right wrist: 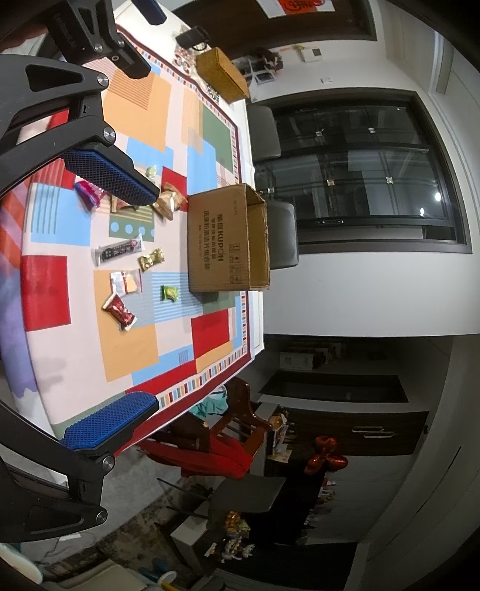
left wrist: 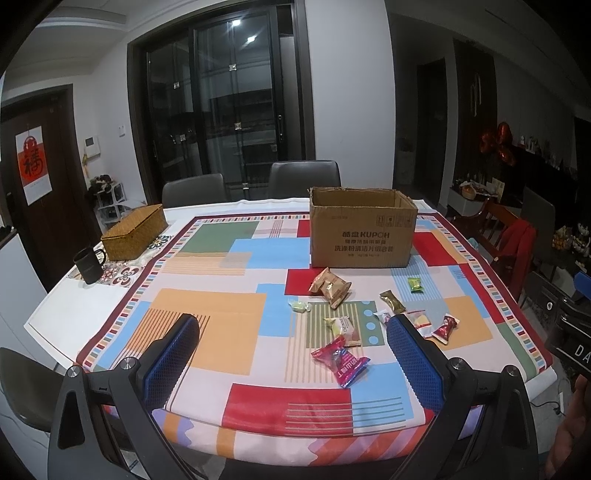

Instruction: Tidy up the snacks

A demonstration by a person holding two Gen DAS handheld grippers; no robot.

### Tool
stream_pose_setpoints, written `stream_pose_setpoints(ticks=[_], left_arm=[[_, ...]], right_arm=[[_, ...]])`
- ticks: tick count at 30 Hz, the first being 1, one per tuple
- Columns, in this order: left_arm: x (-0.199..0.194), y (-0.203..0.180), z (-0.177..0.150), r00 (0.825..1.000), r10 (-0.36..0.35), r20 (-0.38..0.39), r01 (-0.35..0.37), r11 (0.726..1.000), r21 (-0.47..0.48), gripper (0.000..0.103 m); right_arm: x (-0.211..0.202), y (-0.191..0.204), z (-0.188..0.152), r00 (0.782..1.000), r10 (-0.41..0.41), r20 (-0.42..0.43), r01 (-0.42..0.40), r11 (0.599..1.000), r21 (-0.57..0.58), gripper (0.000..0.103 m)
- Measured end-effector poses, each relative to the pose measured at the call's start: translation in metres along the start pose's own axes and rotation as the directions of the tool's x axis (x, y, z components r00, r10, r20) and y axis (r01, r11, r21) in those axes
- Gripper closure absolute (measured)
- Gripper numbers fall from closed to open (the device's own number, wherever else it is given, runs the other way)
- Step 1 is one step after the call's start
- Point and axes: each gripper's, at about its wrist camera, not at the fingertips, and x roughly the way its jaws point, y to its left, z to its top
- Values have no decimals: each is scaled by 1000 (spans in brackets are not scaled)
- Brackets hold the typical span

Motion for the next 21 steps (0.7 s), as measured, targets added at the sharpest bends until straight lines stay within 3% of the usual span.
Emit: stream_pose_setpoints(ticks=[21], left_arm=[[0,-1,1,1000,-2,2,2,1000,-1,0]], right_arm=[[0,3,0,1000,-5,5,5,1000,-3,1]])
